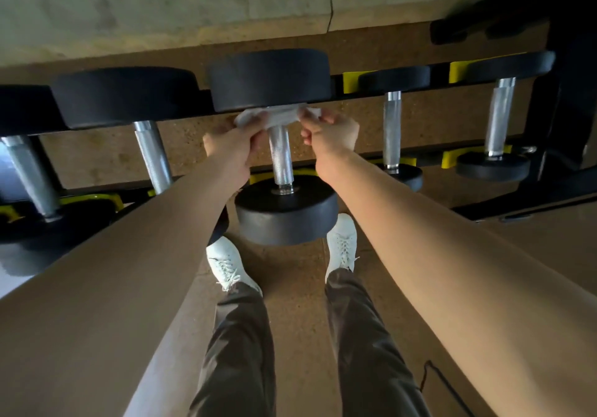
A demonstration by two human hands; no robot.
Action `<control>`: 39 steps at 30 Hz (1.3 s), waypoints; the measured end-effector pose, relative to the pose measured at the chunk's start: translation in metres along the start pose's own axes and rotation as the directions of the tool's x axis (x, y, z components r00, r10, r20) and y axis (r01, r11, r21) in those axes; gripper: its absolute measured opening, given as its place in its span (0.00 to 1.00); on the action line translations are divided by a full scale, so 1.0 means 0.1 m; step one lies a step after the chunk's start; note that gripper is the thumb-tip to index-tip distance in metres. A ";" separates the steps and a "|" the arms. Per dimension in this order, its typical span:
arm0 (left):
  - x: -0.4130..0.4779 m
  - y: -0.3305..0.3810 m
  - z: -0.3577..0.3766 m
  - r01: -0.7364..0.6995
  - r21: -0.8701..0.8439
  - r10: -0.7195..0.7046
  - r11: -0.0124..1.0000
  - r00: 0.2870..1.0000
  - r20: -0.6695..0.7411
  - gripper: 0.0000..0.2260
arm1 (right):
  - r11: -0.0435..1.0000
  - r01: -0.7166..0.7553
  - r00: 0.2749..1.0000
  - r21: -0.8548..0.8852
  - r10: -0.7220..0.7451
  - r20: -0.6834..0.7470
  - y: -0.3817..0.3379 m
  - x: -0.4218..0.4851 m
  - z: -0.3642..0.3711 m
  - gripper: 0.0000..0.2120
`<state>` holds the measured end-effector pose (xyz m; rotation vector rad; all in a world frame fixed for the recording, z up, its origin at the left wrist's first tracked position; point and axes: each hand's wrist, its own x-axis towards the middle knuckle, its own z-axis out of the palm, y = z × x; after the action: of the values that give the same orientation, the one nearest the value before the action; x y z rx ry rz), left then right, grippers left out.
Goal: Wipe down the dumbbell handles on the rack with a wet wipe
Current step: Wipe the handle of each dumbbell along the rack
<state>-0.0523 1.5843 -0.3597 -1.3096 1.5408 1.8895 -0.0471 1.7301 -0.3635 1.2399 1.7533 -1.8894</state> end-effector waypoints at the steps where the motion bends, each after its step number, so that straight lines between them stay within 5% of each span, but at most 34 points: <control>1: 0.01 0.03 -0.02 0.038 -0.112 -0.033 0.993 0.998 0.046 0.16 | 1.000 0.000 1.000 0.007 0.000 -0.006 -0.01 0.03 0.03 0.07; 5: 0.09 0.06 -0.05 0.100 -0.278 -0.079 0.955 0.993 0.083 0.16 | 0.998 0.038 0.999 -0.049 -0.039 -0.022 0.00 0.16 0.14 0.05; 12: 0.28 -0.05 0.03 0.012 0.000 -0.012 1.000 1.000 0.002 0.18 | 0.971 0.105 0.991 -0.214 -0.120 -0.059 0.10 0.31 0.17 0.08; 16: 0.40 -0.02 0.01 -0.014 0.089 0.024 0.996 0.992 -0.120 0.09 | 0.997 0.064 0.998 -0.050 -0.064 -0.004 0.05 0.18 0.26 0.11; 19: 0.45 0.04 0.02 0.051 0.184 -0.016 0.982 0.982 -0.186 0.09 | 0.991 0.091 0.995 -0.095 -0.087 0.044 0.06 0.07 0.29 0.08; 26: 0.25 -0.09 -0.06 -0.052 0.213 0.039 0.976 0.997 0.066 0.08 | 0.992 0.033 0.997 -0.120 -0.040 -0.060 0.04 0.18 0.01 0.04; 31: 0.22 -0.31 -0.40 0.024 0.525 0.035 0.851 0.994 -0.103 0.12 | 0.920 0.163 0.967 -0.355 -0.078 0.242 0.17 0.04 0.00 0.08; 36: 0.15 -0.35 -0.38 -0.149 0.530 0.097 0.835 0.987 0.125 0.10 | 0.892 0.094 0.995 -0.442 -0.094 0.022 0.33 0.09 -0.25 0.09; 39: 0.22 -0.36 -0.41 -0.129 0.634 0.134 0.762 0.990 0.041 0.11 | 0.838 0.156 0.986 -0.523 -0.098 0.137 0.42 0.00 -0.30 0.08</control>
<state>-0.0183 1.5532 -0.3966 -0.9037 2.0702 1.2221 -0.0056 1.7476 -0.3889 0.8132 2.1412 -1.3393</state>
